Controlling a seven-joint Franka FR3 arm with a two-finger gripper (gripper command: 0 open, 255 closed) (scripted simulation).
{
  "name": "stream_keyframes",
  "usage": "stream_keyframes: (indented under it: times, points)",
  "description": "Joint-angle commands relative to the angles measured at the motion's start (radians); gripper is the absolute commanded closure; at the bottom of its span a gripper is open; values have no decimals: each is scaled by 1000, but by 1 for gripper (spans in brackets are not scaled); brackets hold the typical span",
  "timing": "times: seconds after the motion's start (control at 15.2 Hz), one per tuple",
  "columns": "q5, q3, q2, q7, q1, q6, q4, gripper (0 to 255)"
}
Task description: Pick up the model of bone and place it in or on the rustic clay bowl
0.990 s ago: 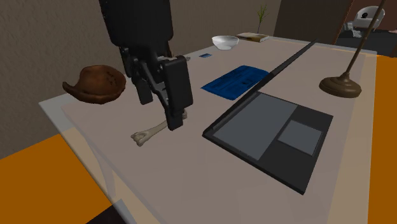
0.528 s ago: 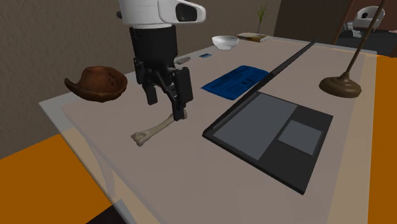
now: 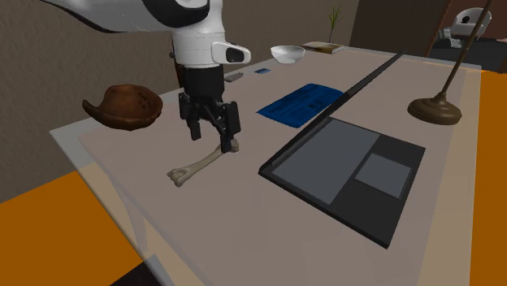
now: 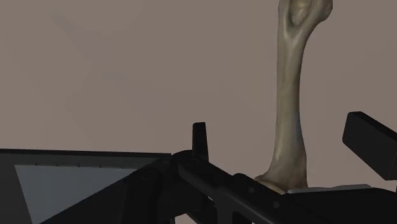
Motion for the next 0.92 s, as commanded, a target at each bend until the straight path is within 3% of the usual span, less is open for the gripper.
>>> stream_keyframes:
  times: [0.0,0.13,0.59,0.86]
  points:
    - [-12,27,73,18,14,15,36,0]
    - [-22,40,116,27,22,22,57,0]
    - [-25,40,125,30,21,125,-37,0]
    - [-25,40,125,30,21,125,-37,0]
